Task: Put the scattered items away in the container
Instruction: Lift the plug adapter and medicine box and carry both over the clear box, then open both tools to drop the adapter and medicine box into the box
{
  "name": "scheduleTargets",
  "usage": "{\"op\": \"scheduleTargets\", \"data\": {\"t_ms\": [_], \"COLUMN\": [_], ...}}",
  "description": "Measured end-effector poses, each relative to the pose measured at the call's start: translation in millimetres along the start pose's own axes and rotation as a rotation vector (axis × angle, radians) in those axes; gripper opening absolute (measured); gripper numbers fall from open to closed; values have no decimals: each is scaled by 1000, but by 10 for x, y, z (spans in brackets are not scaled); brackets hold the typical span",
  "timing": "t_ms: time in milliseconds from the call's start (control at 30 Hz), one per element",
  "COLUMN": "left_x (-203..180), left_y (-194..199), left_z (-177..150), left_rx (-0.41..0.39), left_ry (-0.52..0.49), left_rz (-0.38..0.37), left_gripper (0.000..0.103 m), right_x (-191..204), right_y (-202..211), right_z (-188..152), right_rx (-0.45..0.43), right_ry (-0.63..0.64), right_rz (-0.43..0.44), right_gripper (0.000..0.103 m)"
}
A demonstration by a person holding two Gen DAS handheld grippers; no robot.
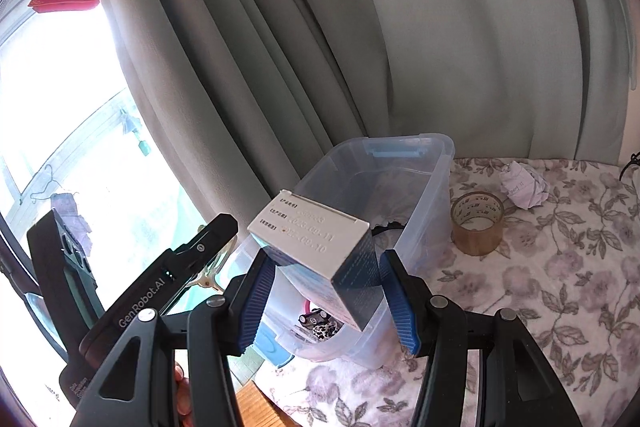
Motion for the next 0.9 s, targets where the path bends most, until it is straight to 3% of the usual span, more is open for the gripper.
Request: {"op": "scheduleTargets", "data": {"t_ms": [367,900], "left_x": [214,333], "left_y": [-229,-474], "left_z": [-27,-111], "left_rx": [31,66], "left_ry": [6,-18], "left_rz": [10,19], "left_gripper": [55,55], "right_x": [-21,-63], "right_y": [-426,-815], "right_z": [-95,-76], "right_rx": [76,111], "right_ry": [1,39], "right_rz": [8,20], "right_gripper": [58,56]}}
Point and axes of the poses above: each gripper's, at about its wrist camera, not at the fingertips, and y roughly against the way its jaws point, x to its left, z to its top, the point moved 10 cm from there along -y, roughly the way its jaws point, and after that the axes turned 9 degrees about y, right-handed, at the moved point
